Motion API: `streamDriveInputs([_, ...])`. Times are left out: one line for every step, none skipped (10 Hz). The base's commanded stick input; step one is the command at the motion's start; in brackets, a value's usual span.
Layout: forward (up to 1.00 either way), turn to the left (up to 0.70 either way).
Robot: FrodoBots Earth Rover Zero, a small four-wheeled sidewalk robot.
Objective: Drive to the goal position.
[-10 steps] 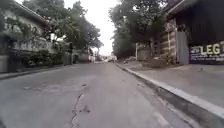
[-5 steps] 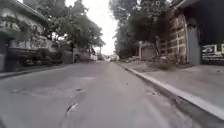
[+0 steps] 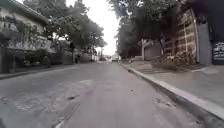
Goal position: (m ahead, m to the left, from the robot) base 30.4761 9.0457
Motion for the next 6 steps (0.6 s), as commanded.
streamDriveInputs([1.00, 0.00])
streamDriveInputs([1.00, 0.00])
streamDriveInputs([1.00, 0.00])
streamDriveInputs([1.00, 0.00])
streamDriveInputs([1.00, 0.00])
streamDriveInputs([1.00, 0.00])
